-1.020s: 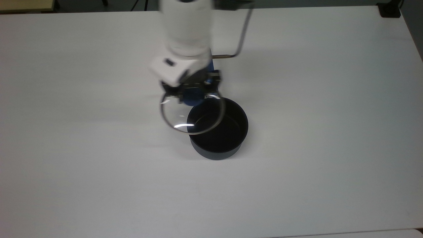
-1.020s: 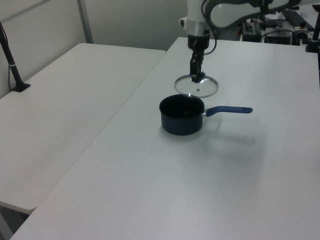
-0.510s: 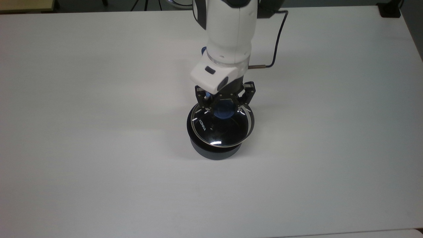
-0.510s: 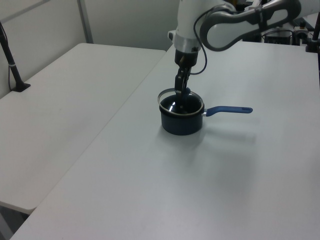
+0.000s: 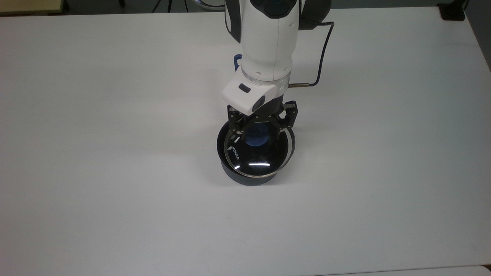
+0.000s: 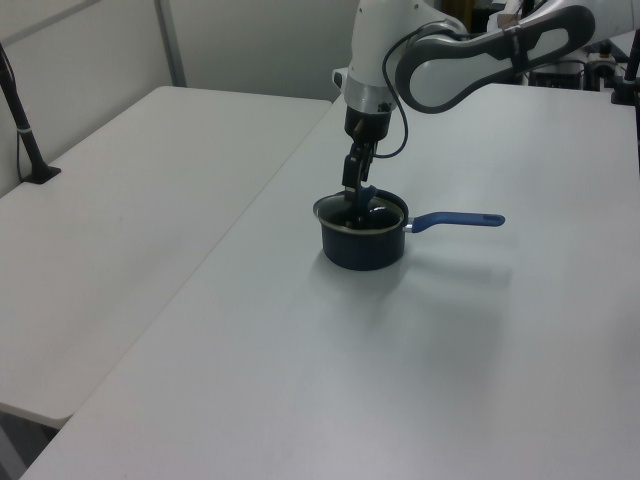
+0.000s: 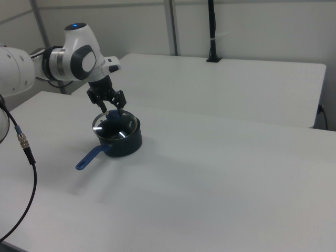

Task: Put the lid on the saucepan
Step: 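Lower the lid onto the saucepan rim, then open the gripper and raise it away from the lid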

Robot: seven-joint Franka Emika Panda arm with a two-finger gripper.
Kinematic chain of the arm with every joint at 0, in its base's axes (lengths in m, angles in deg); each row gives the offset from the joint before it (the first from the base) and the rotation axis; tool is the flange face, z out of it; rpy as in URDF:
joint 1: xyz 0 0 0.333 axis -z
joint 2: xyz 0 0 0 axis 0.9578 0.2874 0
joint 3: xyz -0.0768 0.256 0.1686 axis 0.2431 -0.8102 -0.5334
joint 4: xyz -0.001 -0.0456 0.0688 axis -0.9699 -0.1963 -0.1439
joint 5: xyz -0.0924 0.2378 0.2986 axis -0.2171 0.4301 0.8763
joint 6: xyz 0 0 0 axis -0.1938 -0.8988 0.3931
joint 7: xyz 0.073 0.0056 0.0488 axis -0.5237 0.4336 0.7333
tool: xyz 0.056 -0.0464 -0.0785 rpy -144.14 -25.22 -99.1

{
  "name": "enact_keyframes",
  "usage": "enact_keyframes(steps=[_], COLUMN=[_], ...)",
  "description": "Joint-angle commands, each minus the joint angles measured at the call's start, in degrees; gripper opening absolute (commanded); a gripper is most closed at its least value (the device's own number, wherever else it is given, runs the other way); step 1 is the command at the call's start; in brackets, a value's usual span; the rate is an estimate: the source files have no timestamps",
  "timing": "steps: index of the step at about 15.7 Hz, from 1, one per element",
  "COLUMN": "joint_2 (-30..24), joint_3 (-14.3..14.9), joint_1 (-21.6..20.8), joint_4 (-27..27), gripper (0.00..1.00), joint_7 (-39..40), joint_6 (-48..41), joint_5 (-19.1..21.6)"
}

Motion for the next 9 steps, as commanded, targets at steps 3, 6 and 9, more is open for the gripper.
enact_keyframes(steps=[3, 6, 9], joint_2=[-3.4, -10.3, -14.8], joint_3=[1.3, 1.4, 1.3], joint_1=[1.4, 3.8, 5.1], joint_4=[-0.1, -3.1, -4.7], gripper=[1.00, 1.00, 1.00], joint_7=[-1.7, -1.5, -1.3], joint_6=[0.9, -8.4, -17.6], joint_5=[-0.3, -0.5, -2.2])
